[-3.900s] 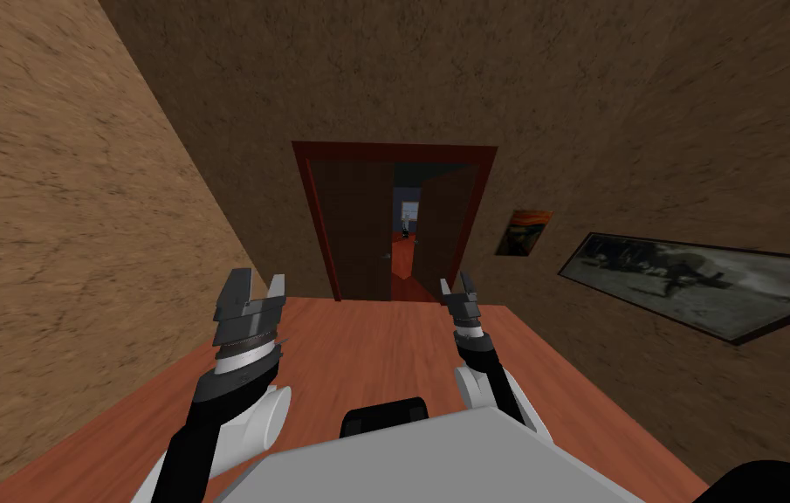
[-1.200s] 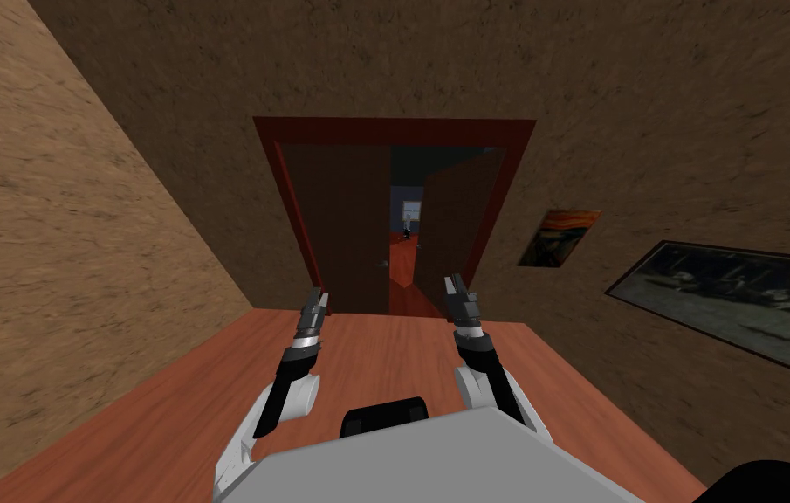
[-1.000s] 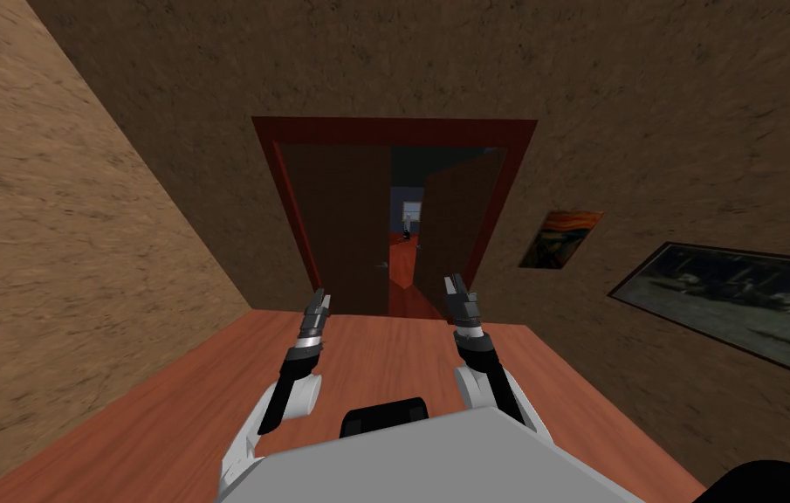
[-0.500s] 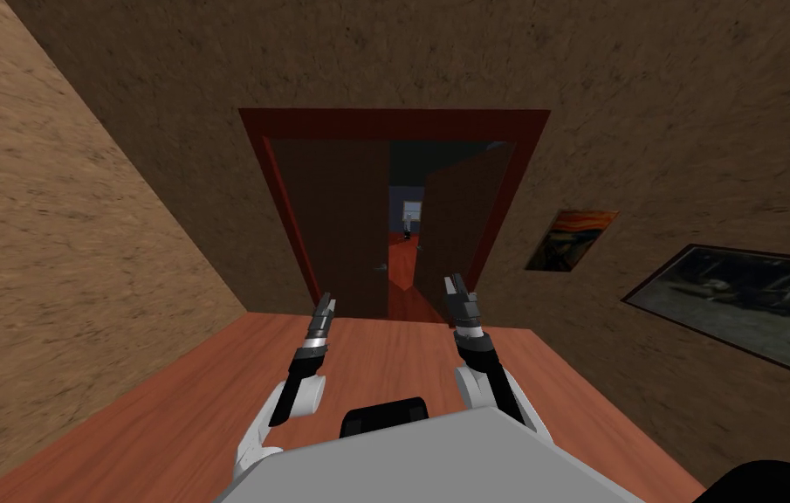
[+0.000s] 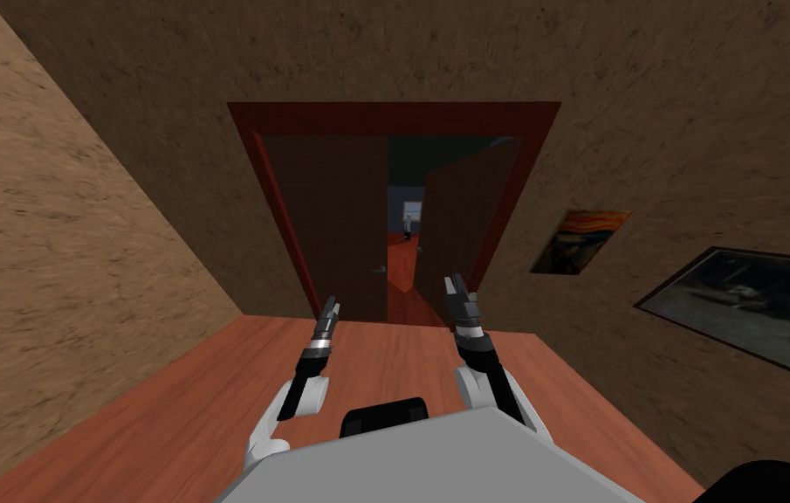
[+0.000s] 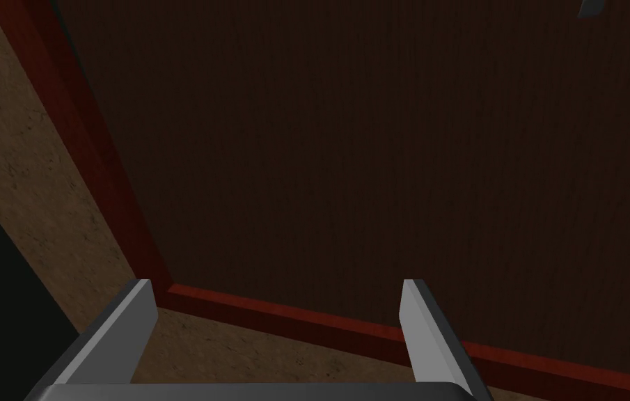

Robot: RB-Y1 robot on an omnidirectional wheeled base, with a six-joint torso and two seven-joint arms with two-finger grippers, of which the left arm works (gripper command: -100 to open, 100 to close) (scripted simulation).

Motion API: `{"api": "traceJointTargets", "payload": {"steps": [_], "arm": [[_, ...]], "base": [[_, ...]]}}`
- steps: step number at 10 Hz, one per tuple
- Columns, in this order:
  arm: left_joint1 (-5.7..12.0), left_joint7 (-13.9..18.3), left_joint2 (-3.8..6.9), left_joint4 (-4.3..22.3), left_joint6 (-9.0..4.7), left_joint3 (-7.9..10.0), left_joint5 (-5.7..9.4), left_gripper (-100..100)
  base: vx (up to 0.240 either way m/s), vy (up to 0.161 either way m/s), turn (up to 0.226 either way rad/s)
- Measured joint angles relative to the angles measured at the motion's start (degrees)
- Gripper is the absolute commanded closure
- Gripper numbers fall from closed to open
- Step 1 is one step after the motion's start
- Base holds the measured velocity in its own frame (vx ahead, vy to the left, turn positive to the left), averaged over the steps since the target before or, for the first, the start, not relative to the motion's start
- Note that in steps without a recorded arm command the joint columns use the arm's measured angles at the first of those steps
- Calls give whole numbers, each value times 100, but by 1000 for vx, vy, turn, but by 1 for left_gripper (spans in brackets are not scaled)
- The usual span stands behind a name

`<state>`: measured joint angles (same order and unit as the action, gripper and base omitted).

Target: Push the door open

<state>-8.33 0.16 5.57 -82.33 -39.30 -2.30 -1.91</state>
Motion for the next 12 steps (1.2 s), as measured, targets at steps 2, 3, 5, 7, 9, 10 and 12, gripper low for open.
{"api": "traceJointTargets", "payload": {"steps": [2,3,5,7,9,10,12], "arm": [[114,50,12,323,-43,-28,0,-100],[189,60,0,505,-70,-44,-4,-100],[277,105,3,765,-87,-79,-8,-100],[374,148,3,1084,-153,-112,-11,-100],[481,180,-15,1358,-169,-144,-17,-100],[531,205,-8,1504,-189,-157,-16,-100],[665,244,-21,1842,-249,-179,-16,-100]], "base": [[110,-33,5],[101,-51,7],[88,-44,8],[97,-17,5],[106,-38,5],[110,-36,9],[94,-41,6]]}}
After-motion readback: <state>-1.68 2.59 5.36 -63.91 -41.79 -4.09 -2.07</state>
